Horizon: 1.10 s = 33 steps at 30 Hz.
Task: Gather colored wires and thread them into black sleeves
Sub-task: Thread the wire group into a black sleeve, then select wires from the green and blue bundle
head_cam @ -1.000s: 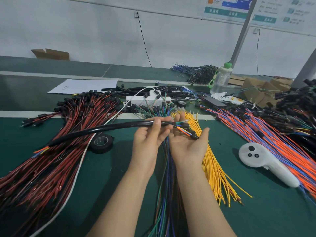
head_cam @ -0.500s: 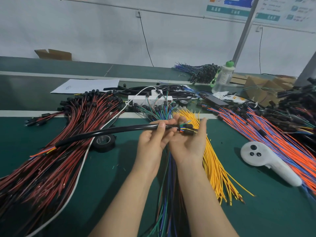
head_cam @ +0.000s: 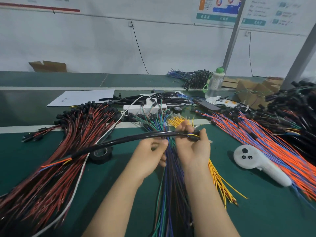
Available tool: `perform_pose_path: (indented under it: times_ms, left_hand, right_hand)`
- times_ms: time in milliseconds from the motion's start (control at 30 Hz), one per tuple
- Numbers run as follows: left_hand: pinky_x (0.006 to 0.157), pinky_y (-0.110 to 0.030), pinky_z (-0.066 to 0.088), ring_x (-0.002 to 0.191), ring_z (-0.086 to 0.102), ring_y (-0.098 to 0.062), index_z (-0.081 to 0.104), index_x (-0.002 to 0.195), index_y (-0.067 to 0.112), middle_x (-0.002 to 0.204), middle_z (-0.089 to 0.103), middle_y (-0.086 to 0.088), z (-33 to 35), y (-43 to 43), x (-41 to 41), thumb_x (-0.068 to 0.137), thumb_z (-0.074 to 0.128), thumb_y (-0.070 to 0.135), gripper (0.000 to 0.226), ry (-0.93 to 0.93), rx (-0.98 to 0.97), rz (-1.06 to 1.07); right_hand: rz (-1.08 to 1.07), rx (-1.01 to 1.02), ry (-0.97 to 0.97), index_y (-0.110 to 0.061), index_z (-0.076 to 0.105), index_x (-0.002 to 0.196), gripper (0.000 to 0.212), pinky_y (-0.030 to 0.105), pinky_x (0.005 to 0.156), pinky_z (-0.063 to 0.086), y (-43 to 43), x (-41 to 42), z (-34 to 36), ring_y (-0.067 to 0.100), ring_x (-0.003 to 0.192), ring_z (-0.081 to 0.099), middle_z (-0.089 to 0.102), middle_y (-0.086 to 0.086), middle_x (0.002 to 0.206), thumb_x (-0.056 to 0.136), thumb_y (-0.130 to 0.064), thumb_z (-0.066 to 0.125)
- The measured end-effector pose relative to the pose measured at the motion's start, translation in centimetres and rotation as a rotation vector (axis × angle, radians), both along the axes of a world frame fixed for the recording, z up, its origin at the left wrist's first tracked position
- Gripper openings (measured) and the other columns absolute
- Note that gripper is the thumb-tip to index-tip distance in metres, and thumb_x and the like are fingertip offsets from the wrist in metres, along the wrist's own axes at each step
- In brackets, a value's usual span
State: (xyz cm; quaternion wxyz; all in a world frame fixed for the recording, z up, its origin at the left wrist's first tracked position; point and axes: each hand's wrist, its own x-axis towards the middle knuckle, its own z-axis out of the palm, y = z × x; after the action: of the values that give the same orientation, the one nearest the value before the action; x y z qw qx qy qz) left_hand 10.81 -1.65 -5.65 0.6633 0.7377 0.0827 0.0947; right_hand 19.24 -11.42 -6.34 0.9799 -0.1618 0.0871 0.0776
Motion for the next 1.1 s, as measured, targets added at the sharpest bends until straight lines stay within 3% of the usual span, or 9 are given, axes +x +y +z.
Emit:
perform_pose_path:
  times_ms: [100, 233, 400, 467, 567, 667, 800, 1000, 1100]
  left_hand:
    - [0.06, -0.019, 0.042, 0.061, 0.052, -0.001, 0.061, 0.074, 0.025, 0.068, 0.062, 0.014, 3.2, 1.1, -1.5, 0.085, 0.052, 0.047, 0.026, -0.153, 0.669, 0.11]
    - [0.082, -0.03, 0.043, 0.094, 0.054, -0.015, 0.057, 0.103, 0.024, 0.094, 0.059, 0.01, 10.0, -0.5, 0.2, 0.086, 0.049, 0.05, 0.032, -0.222, 1.144, -0.056]
    - [0.04, -0.019, 0.031, 0.037, 0.04, -0.004, 0.057, 0.079, 0.013, 0.046, 0.045, 0.007, 17.6, -6.9, 5.4, 0.099, 0.042, 0.03, 0.03, -0.304, 0.639, -0.282]
    - [0.035, -0.013, 0.025, 0.031, 0.035, -0.003, 0.055, 0.077, 0.013, 0.04, 0.041, 0.011, 20.4, -9.6, 7.3, 0.102, 0.034, 0.031, 0.037, -0.36, 0.294, -0.203]
    - [0.044, -0.017, 0.028, 0.043, 0.036, -0.01, 0.055, 0.078, 0.011, 0.057, 0.041, 0.002, 23.6, -16.5, 10.6, 0.102, 0.031, 0.024, 0.036, -0.458, 0.063, -0.197]
    - [0.057, -0.022, 0.035, 0.059, 0.043, -0.015, 0.054, 0.103, 0.002, 0.071, 0.046, -0.001, 24.8, -24.4, 13.1, 0.102, 0.032, 0.022, 0.03, -0.56, -0.018, -0.204]
    - [0.057, -0.016, 0.044, 0.065, 0.056, -0.008, 0.05, 0.092, 0.008, 0.073, 0.058, 0.003, 24.4, -32.1, 15.4, 0.101, 0.037, 0.016, 0.017, -0.622, -0.25, -0.294]
    - [0.09, -0.043, 0.052, 0.106, 0.061, -0.033, 0.057, 0.113, 0.001, 0.115, 0.063, -0.019, 14.7, -40.7, 22.4, 0.095, 0.047, 0.017, 0.027, -0.14, 0.188, -0.543]
    - [0.088, -0.041, 0.054, 0.104, 0.063, -0.032, 0.064, 0.104, -0.003, 0.108, 0.066, -0.02, 9.0, -41.9, 23.6, 0.093, 0.05, 0.022, 0.03, -0.011, 0.353, -0.59]
  right_hand:
    - [0.02, 0.212, 0.022, 0.001, 0.046, 0.085, 0.043, 0.033, 0.066, 0.048, -1.6, -0.1, 3.7, 0.02, 0.042, 0.057, 0.044, 0.008, 0.052, 0.104, -0.034, 0.032]
    - [0.054, 0.122, -0.102, 0.0, 0.045, 0.084, 0.044, 0.033, 0.069, 0.047, -3.2, -0.1, 9.6, 0.02, 0.053, 0.049, 0.043, 0.009, 0.057, 0.103, -0.038, 0.033]
    - [-0.001, -0.223, -0.348, -0.006, 0.05, 0.111, 0.062, 0.042, 0.092, 0.047, -8.6, 0.0, 15.9, 0.028, 0.094, 0.061, 0.062, 0.016, 0.101, 0.093, -0.063, 0.034]
    - [-0.043, -0.528, -0.465, -0.011, 0.052, 0.118, 0.049, 0.033, 0.087, 0.05, -9.6, -1.0, 16.8, 0.016, 0.085, 0.066, 0.069, 0.003, 0.093, 0.098, -0.053, 0.037]
    - [-0.194, -0.921, -0.657, -0.019, 0.058, 0.099, 0.017, 0.019, 0.058, 0.047, -13.0, -1.0, 17.0, 0.001, 0.055, 0.059, 0.064, -0.013, 0.061, 0.102, -0.027, 0.043]
    - [-0.598, -1.233, -0.578, -0.012, 0.056, 0.118, 0.021, 0.011, 0.048, 0.038, -18.4, -0.2, 18.0, -0.005, 0.046, 0.049, 0.057, -0.013, 0.056, 0.1, -0.014, 0.045]
    - [-0.91, -1.568, -0.454, -0.012, 0.055, 0.115, 0.025, 0.021, 0.06, 0.041, -26.7, 2.4, 18.7, 0.011, 0.063, 0.057, 0.057, -0.006, 0.07, 0.096, -0.004, 0.041]
    - [-0.863, -2.122, 0.381, -0.023, 0.059, 0.121, 0.039, 0.04, 0.095, 0.041, -37.2, 8.5, 12.0, 0.035, 0.111, 0.056, 0.061, 0.013, 0.118, 0.089, -0.005, 0.045]
    - [-0.726, -2.115, 0.473, -0.017, 0.058, 0.126, 0.038, 0.041, 0.103, 0.035, -38.0, 10.4, 6.5, 0.038, 0.114, 0.049, 0.049, 0.017, 0.129, 0.092, -0.008, 0.045]
